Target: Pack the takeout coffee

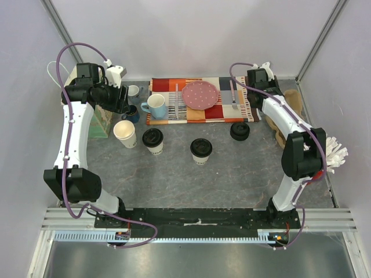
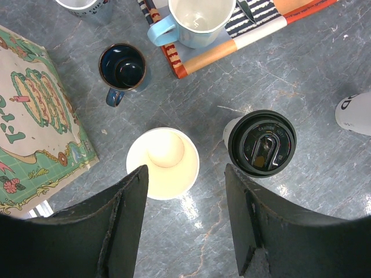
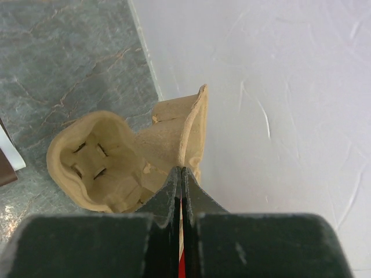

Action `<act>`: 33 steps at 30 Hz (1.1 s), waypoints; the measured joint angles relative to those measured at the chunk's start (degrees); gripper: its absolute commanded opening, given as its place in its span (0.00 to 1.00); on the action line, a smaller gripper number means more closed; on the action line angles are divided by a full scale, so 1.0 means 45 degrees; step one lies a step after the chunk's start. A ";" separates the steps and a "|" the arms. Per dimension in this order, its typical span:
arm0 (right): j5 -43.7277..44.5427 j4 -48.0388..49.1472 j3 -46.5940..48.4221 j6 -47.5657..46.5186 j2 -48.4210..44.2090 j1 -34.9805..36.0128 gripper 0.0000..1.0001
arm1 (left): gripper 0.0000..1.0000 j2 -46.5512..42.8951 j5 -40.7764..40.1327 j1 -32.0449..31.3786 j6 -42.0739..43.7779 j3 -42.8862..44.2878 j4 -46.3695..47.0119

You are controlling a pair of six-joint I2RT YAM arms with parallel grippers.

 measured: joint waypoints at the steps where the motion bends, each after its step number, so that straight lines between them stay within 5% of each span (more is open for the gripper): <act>1: 0.0000 0.0063 0.0000 0.0000 -0.0228 0.0005 0.00 | 0.62 0.0000 0.0005 0.0000 0.0000 0.0000 0.0000; 17: -0.0850 -0.0087 -0.0034 -0.0097 -0.2696 0.0996 0.00 | 0.62 -0.0015 0.0044 0.0000 0.0087 0.0010 -0.0063; 33: -0.3939 -0.3832 0.0763 0.1676 -0.4109 0.2939 0.00 | 0.62 -0.0219 0.0316 0.0000 0.0131 0.0024 -0.0165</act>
